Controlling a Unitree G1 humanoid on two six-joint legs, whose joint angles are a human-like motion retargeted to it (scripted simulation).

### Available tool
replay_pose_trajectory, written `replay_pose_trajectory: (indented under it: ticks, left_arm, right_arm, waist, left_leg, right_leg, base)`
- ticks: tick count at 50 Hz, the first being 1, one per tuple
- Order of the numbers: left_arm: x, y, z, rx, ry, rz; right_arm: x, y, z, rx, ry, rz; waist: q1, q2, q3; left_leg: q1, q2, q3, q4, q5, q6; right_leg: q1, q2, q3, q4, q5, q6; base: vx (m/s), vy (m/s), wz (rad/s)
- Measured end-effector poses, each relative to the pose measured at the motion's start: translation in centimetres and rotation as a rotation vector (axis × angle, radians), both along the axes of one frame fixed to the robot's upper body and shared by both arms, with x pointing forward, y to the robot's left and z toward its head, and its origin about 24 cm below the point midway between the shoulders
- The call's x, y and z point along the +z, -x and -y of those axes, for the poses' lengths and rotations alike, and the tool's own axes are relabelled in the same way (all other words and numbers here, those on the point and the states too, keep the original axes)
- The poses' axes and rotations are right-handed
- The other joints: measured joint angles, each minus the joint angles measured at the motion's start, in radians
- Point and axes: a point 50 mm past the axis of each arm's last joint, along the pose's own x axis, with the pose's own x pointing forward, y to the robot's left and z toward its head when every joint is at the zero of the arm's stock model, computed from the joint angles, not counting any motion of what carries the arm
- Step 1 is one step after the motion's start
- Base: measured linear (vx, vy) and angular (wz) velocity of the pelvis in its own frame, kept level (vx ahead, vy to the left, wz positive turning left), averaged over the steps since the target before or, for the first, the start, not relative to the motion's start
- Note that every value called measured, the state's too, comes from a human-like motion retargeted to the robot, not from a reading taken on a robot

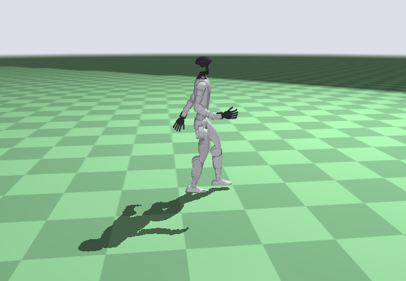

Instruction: Walk run

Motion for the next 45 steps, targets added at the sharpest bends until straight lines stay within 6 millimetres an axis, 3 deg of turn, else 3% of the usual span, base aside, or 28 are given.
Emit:
replay_pose_trajectory:
  ticks: [2,5,8,10,12,13,15,17,18,20,23,25,28,30,31,33,35,37,38,40,42,43,45]
  left_arm:
    - [1.2,2.0,1.0,0.015,0.049,-0.076]
    - [2.5,3.9,1.8,0.043,0.096,-0.152]
    - [2.7,4.2,1.4,0.084,0.092,-0.175]
    - [2.5,3.9,0.8,0.122,0.054,-0.164]
    - [1.6,2.6,-0.2,0.155,0.005,-0.130]
    - [0.7,1.1,-1.2,0.156,-0.022,-0.094]
    - [-1.3,-3.1,-3.5,0.153,-0.092,0.010]
    - [-3.3,-9.0,-5.8,0.130,-0.186,0.179]
    - [-4.0,-12.3,-6.9,0.117,-0.232,0.292]
    - [-4.4,-19.7,-8.9,0.100,-0.313,0.562]
    - [-2.2,-30.3,-11.3,0.113,-0.378,0.963]
    - [0.5,-36.0,-12.4,0.128,-0.386,1.179]
    - [4.7,-42.2,-13.8,0.122,-0.363,1.400]
    - [7.2,-44.9,-14.9,0.096,-0.351,1.490]
    - [8.1,-45.6,-15.3,0.081,-0.355,1.513]
    - [9.0,-46.3,-15.9,0.061,-0.378,1.540]
    - [9.0,-46.1,-16.1,0.072,-0.427,1.548]
    - [7.4,-44.3,-15.9,0.098,-0.463,1.513]
    - [6.2,-42.8,-15.7,0.106,-0.470,1.475]
    - [3.2,-38.8,-14.9,0.094,-0.442,1.350]
    - [0.0,-34.1,-13.2,0.045,-0.363,1.154]
    - [-1.3,-31.5,-12.3,0.025,-0.323,1.036]
    - [-3.5,-25.4,-10.5,-0.033,-0.244,0.771]
  right_arm:
    - [0.2,-0.2,0.7,-0.015,0.013,0.012]
    - [-0.3,0.2,1.0,-0.043,0.026,-0.013]
    - [-1.4,1.4,0.9,-0.073,0.035,-0.070]
    - [-2.3,2.7,0.4,-0.073,0.032,-0.113]
    - [-3.3,3.8,-0.5,-0.045,0.015,-0.166]
    - [-3.6,4.0,-0.8,-0.032,0.010,-0.184]
    - [-3.8,4.2,-1.3,-0.008,-0.006,-0.197]
    - [-4.1,4.7,-1.4,-0.012,-0.023,-0.212]
    - [-4.3,4.9,-1.3,-0.019,-0.025,-0.224]
    - [-4.5,5.0,-1.0,-0.036,-0.022,-0.230]
    - [-4.2,5.1,-0.3,-0.044,0.012,-0.208]
    - [-4.0,5.2,0.2,-0.047,0.032,-0.200]
    - [-3.7,5.0,0.5,-0.046,0.045,-0.195]
    - [-3.6,4.6,0.4,-0.048,0.049,-0.188]
    - [-3.6,4.6,0.3,-0.057,0.050,-0.187]
    - [-3.6,4.5,0.2,-0.080,0.047,-0.191]
    - [-3.8,4.4,0.0,-0.097,0.037,-0.197]
    - [-4.1,4.9,-0.2,-0.089,0.019,-0.221]
    - [-4.4,5.2,-0.3,-0.081,0.006,-0.236]
    - [-4.6,5.4,-0.3,-0.070,-0.026,-0.252]
    - [-4.4,4.7,-0.2,-0.055,-0.040,-0.242]
    - [-4.2,4.1,-0.3,-0.038,-0.034,-0.229]
    - [-3.8,3.0,-0.6,-0.012,-0.019,-0.205]
  waist:
    - [0.024,-0.003,0.010]
    - [0.049,-0.026,0.008]
    - [0.132,-0.043,-0.021]
    - [0.138,-0.023,-0.066]
    - [0.057,-0.069,-0.065]
    - [0.024,-0.100,-0.053]
    - [0.038,-0.089,-0.043]
    - [0.051,0.015,-0.060]
    - [0.044,0.040,-0.061]
    - [-0.001,0.064,-0.052]
    - [-0.119,0.090,-0.043]
    - [-0.179,0.085,-0.050]
    - [-0.248,0.069,-0.054]
    - [-0.275,0.070,-0.053]
    - [-0.275,0.074,-0.054]
    - [-0.275,0.079,-0.059]
    - [-0.273,0.084,-0.075]
    - [-0.300,0.092,-0.098]
    - [-0.317,0.093,-0.108]
    - [-0.285,0.069,-0.113]
    - [-0.256,0.088,-0.068]
    - [-0.267,0.060,-0.067]
    - [-0.254,0.018,-0.070]
  left_leg:
    - [-0.013,-0.017,0.039,-0.194,-0.055,0.040]
    - [0.028,-0.084,0.048,-0.387,-0.117,0.048]
    - [0.074,-0.010,0.196,-0.301,-0.062,0.053]
    - [0.074,0.019,0.090,-0.245,0.027,0.032]
    - [0.103,-0.082,-0.048,-0.138,-0.047,0.054]
    - [0.119,-0.137,-0.063,-0.076,-0.101,0.060]
    - [0.192,-0.079,0.030,-0.077,-0.139,0.070]
    - [0.274,0.037,0.033,-0.162,-0.132,0.058]
    - [0.306,0.045,0.011,-0.180,-0.140,0.054]
    - [0.370,0.041,-0.024,-0.221,-0.145,0.043]
    - [0.466,0.029,-0.071,-0.282,-0.160,0.033]
    - [0.523,-0.005,-0.108,-0.305,-0.185,0.033]
    - [0.617,-0.033,-0.155,-0.321,-0.229,0.016]
    - [0.673,-0.029,-0.175,-0.324,-0.254,-0.010]
    - [0.695,-0.021,-0.175,-0.319,-0.256,-0.028]
    - [0.735,-0.008,-0.182,-0.296,-0.227,-0.070]
    - [0.752,0.004,-0.191,-0.258,-0.115,-0.144]
    - [0.758,0.017,-0.251,-0.176,0.119,-0.240]
    - [0.751,0.013,-0.293,-0.110,0.263,-0.293]
    - [0.698,-0.021,-0.277,0.100,0.471,-0.358]
    - [0.577,0.027,-0.232,0.432,0.517,-0.354]
    - [0.536,-0.024,-0.257,0.466,0.512,-0.343]
    - [0.447,-0.047,-0.188,0.523,0.397,-0.270]
  right_leg:
    - [0.054,0.011,0.000,0.007,-0.003,-0.001]
    - [0.125,-0.006,-0.032,0.037,0.074,0.032]
    - [0.162,-0.038,-0.071,0.122,0.338,0.095]
    - [0.144,-0.036,-0.119,0.229,0.579,0.136]
    - [0.013,-0.103,-0.108,0.647,0.617,0.162]
    - [-0.044,-0.181,-0.145,0.853,0.617,0.159]
    - [-0.118,-0.235,-0.183,0.978,0.617,0.147]
    - [-0.203,-0.085,-0.206,0.868,0.602,0.084]
    - [-0.247,-0.038,-0.195,0.838,0.556,0.082]
    - [-0.332,-0.010,-0.179,0.774,0.438,0.144]
    - [-0.445,-0.089,-0.204,0.611,0.274,0.222]
    - [-0.496,-0.163,-0.199,0.439,0.253,0.271]
    - [-0.553,-0.263,-0.208,0.193,0.215,0.257]
    - [-0.591,-0.281,-0.174,0.044,0.171,0.264]
    - [-0.604,-0.285,-0.173,-0.011,0.151,0.307]
    - [-0.606,-0.310,-0.259,-0.044,0.135,0.357]
    - [-0.611,-0.294,-0.221,0.053,0.100,0.273]
    - [-0.585,-0.317,-0.322,0.106,0.158,0.235]
    - [-0.564,-0.294,-0.252,0.119,0.207,0.223]
    - [-0.533,-0.255,-0.101,0.188,0.171,0.157]
    - [-0.451,-0.180,-0.103,0.209,0.099,0.109]
    - [-0.406,-0.221,-0.139,0.180,0.098,0.109]
    - [-0.321,-0.244,-0.188,0.135,0.083,0.105]
  base:
    - [1.26,-0.05,-0.32]
    - [1.26,-0.09,-0.32]
    - [1.44,-0.05,-1.13]
    - [1.58,-0.01,-0.50]
    - [1.67,-0.01,0.91]
    - [1.30,-0.03,0.67]
    - [1.11,-0.03,-0.37]
    - [1.11,-0.09,-0.30]
    - [0.94,-0.12,0.55]
    - [1.06,-0.15,1.41]
    - [0.91,-0.12,1.92]
    - [1.05,-0.21,1.40]
    - [1.19,-0.33,0.95]
    - [1.00,-0.37,0.43]
    - [1.20,-0.53,0.08]
    - [1.21,-0.55,0.00]
    - [1.24,-0.59,0.13]
    - [1.51,-0.78,0.53]
    - [1.38,-0.73,0.21]
    - [1.21,-0.62,-0.72]
    - [1.21,-0.55,-0.82]
    - [1.00,-0.47,-0.52]
    - [1.07,-0.45,-0.75]
